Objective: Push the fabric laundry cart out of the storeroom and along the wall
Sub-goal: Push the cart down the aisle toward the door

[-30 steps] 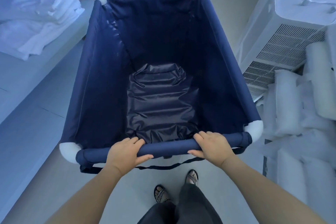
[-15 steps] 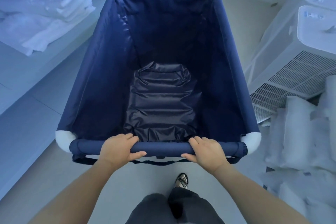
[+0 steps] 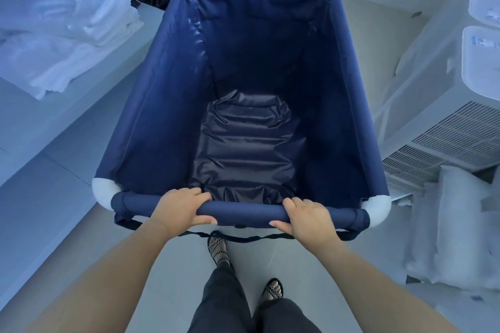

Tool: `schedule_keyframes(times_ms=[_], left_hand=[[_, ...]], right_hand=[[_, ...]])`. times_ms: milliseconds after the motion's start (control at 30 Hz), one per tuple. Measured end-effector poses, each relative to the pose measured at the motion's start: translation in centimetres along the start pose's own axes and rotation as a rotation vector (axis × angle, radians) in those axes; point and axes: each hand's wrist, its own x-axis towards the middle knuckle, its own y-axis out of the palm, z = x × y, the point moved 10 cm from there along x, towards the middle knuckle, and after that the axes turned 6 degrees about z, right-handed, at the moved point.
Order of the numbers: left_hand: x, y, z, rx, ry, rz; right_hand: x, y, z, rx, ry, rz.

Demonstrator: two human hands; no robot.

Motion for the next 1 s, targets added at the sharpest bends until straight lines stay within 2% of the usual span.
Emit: schedule_keyframes(times_ms=[200, 333, 467, 667, 1000], left_hand=[[3.7, -2.3, 2.2, -0.013, 0.022, -0.023], [6.9, -4.0, 3.7, -0.033, 0.031, 0.005], [9.6, -5.8, 5.7, -0.155, 0.024, -0.015], [12.5, -7.9, 7.2, -0.017, -0.013, -0.16], [17.3, -9.4, 8.5, 0.011, 0.078, -0.1]], right_hand=[[3.9, -0.2, -1.3, -0.041, 0.044, 0.025], [6.6, 0.0, -2.5, 0.061, 0.064, 0.075], [9.1, -0.1, -4.1, 0.107, 0.136, 0.097], [12.0, -0.5, -5.7, 0.146, 0.244, 0.096], [15.7, -0.3, -7.6, 0.143, 0.248, 0.137]])
